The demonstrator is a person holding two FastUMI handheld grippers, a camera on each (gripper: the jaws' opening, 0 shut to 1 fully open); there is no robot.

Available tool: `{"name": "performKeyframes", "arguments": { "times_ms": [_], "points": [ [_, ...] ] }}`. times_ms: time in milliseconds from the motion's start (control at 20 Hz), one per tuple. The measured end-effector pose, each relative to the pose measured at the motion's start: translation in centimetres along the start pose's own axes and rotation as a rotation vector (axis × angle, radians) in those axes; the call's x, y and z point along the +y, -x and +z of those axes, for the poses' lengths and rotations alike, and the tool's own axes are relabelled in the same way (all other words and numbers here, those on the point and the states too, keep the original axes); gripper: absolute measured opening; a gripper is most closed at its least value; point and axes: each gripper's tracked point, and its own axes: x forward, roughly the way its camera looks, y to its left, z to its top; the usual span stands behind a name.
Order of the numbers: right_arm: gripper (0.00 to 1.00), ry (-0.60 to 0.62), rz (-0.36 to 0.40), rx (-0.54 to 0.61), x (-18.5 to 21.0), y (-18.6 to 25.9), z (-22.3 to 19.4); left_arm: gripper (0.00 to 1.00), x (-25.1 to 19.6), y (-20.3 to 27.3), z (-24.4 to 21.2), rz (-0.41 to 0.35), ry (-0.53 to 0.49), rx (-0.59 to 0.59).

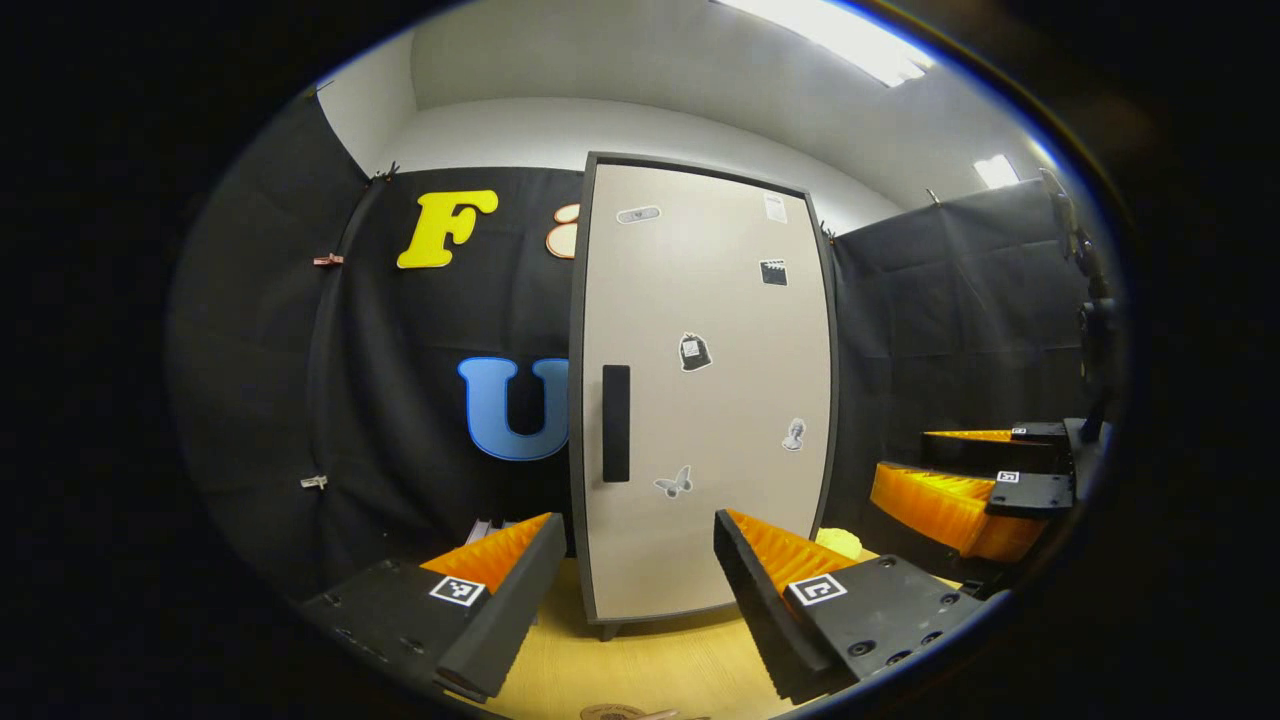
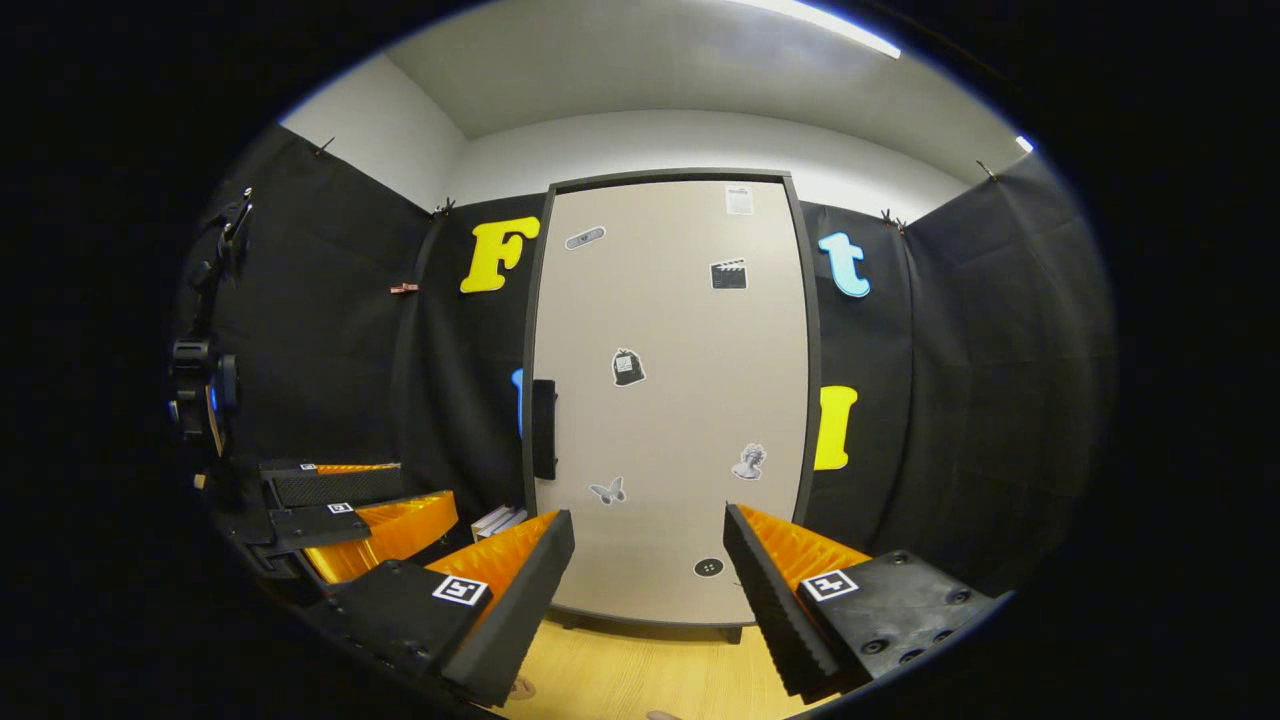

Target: Open the cabinet door with the right hand, grasp the bottle in the cabinet with the left hand and place it on the coaster, then close the cabinet door with the right hand.

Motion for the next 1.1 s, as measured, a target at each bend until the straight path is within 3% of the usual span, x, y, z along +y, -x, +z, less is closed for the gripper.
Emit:
{"name": "performKeyframes", "arguments": {
  "times_ms": [400, 950, 1100],
  "points": [
    [0.97, 0.002, -0.004, -0.004, 0.7, -1.7, -0.2, 0.94, 1.9, 0.1, -0.5, 0.033, 0.012, 0.011],
    [0.97, 0.002, 0.104, -0.004, 9.0, -8.7, -0.7, 0.94, 9.2, 0.6, -1.2, 0.108, 0.013, 0.011],
    [0.98, 0.006, 0.090, -0.021, 10.6, -11.5, -0.7, 0.95, 11.4, 0.9, -1.2, 0.118, 0.008, 0.006]
  ]
}}
